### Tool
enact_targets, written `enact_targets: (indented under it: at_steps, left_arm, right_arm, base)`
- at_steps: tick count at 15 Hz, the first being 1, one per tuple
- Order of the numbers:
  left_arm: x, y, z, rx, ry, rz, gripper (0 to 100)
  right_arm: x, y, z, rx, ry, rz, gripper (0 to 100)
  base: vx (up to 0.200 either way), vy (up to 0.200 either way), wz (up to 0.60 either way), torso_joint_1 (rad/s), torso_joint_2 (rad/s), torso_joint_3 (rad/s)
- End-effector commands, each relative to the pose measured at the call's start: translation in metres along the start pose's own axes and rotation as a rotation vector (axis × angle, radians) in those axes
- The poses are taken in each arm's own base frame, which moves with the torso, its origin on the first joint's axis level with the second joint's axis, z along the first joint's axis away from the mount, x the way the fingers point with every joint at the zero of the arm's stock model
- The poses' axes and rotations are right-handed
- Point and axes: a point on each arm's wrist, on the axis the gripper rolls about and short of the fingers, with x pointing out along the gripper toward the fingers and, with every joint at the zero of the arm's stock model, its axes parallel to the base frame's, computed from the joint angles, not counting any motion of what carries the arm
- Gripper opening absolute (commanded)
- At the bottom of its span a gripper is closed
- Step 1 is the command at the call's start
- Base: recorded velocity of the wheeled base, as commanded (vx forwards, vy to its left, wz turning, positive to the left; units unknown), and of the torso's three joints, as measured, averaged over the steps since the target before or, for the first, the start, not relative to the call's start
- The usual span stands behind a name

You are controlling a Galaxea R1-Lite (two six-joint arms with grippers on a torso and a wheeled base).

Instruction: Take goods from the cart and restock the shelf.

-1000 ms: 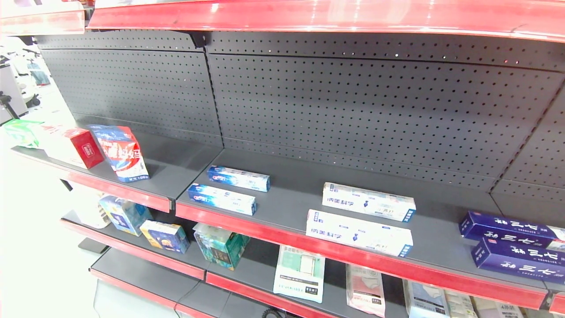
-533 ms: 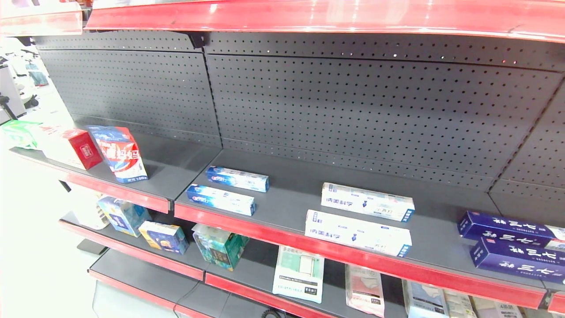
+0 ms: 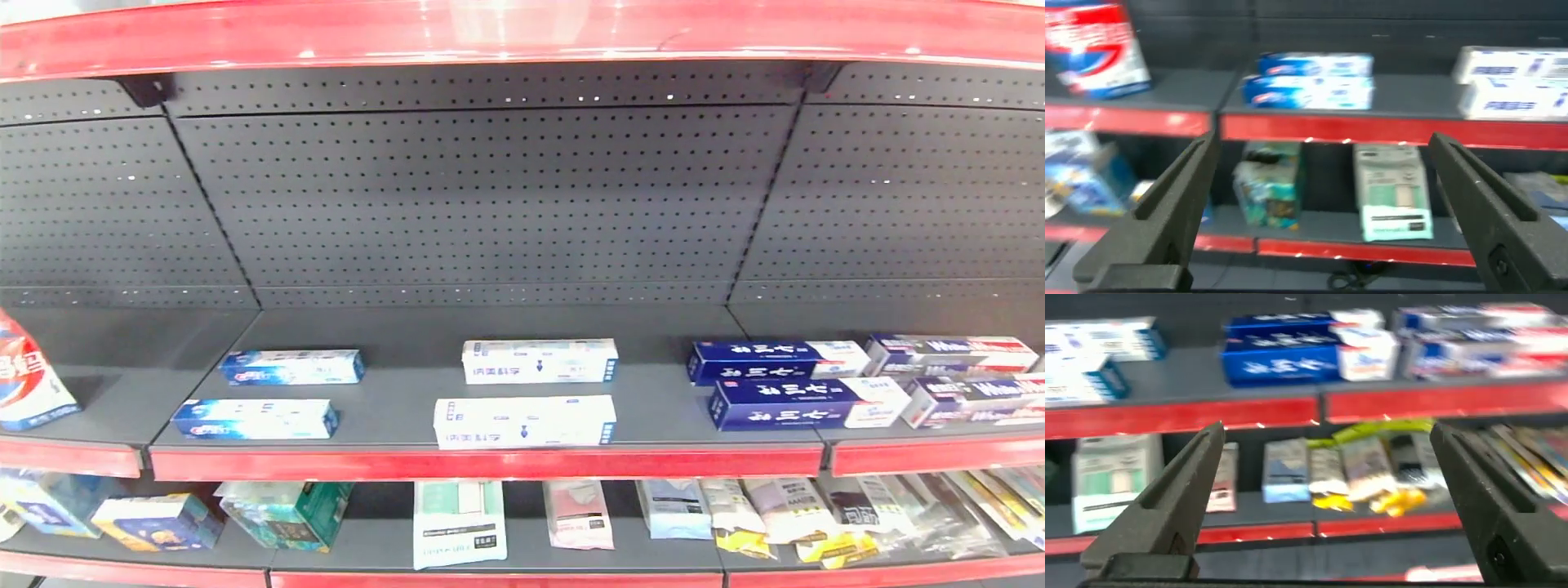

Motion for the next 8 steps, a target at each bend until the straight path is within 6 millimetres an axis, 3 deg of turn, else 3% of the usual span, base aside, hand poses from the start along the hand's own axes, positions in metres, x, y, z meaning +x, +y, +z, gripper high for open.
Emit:
enact_targets:
  at_steps: [1, 2, 8]
  left_arm:
    - [0.0003, 0.0, 0.0001, 0.0, 0.004, 0.0, 100]
    - [0.0003, 0.0, 0.0001, 0.0, 0.004, 0.0, 100]
    - [0.0037, 0.0, 0.0015, 0.0, 0.049, 0.001, 100]
  right_arm:
    - [0.0005, 0.0, 0.0003, 0.0, 0.005, 0.0, 100]
    - [0.0005, 0.0, 0.0003, 0.0, 0.005, 0.0, 100]
    - [0.0005, 0.0, 0.0003, 0.0, 0.005, 0.0, 100]
  base:
    - [0.0, 0.0, -0.6, 0.002, 0.01, -0.002]
    - [0.0, 0.0, -0.6, 0.002, 0.01, 0.007]
    - [0.0, 0.0, 0.0, 0.0, 0.0, 0.0]
